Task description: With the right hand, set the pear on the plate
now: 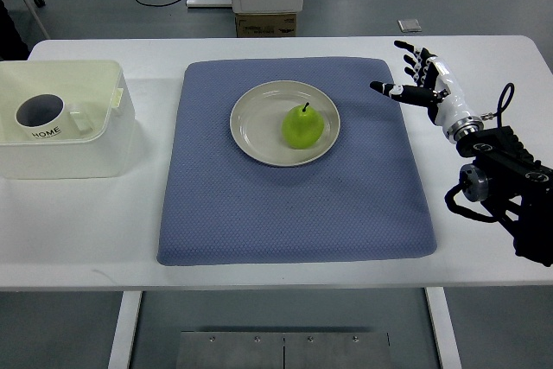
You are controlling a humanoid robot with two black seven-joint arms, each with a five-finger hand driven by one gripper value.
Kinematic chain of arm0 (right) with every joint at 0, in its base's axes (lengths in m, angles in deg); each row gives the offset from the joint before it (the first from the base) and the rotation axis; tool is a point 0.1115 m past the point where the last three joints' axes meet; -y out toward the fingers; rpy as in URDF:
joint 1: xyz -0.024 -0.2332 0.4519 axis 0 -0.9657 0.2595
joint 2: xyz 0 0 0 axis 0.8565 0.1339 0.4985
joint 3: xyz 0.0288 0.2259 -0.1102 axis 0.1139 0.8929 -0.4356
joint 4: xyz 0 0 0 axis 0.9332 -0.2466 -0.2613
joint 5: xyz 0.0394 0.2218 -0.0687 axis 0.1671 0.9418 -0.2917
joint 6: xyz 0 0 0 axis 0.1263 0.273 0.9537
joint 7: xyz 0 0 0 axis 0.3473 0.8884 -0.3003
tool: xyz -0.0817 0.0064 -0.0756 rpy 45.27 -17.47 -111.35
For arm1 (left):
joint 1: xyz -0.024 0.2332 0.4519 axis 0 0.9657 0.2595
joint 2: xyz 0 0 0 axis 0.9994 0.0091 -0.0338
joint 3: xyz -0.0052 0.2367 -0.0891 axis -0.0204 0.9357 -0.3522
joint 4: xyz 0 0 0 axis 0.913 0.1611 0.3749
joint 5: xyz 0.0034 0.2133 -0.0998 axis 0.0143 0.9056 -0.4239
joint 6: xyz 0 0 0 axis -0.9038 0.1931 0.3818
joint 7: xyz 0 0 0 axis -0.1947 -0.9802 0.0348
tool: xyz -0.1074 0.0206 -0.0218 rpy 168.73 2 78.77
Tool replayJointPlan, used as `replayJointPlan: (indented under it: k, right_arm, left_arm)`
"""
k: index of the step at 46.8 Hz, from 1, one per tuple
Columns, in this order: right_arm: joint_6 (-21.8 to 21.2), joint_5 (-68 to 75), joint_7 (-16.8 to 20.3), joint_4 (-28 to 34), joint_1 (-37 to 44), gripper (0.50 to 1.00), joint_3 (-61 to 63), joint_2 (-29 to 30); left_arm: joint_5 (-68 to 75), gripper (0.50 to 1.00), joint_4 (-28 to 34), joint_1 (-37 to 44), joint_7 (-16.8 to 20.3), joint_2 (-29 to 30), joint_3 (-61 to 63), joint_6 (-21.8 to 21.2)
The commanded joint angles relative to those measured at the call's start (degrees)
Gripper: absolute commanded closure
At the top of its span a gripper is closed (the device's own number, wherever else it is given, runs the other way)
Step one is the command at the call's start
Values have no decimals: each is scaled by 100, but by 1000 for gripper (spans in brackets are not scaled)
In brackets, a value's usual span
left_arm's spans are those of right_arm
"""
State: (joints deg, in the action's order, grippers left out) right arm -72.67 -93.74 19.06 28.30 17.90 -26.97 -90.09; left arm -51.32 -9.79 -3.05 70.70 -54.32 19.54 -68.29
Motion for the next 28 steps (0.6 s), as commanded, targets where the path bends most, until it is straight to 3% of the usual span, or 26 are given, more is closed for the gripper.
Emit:
replayJointPlan:
  k: [1,28]
  right_arm:
    - [-3,113,-8,8,-54,500,265,18]
    - [32,193,-17,210,-696,500,1944,686]
  left_arm:
    - [0,500,0,-1,-3,0,0,0]
    - [0,500,0,-1,-3,0,0,0]
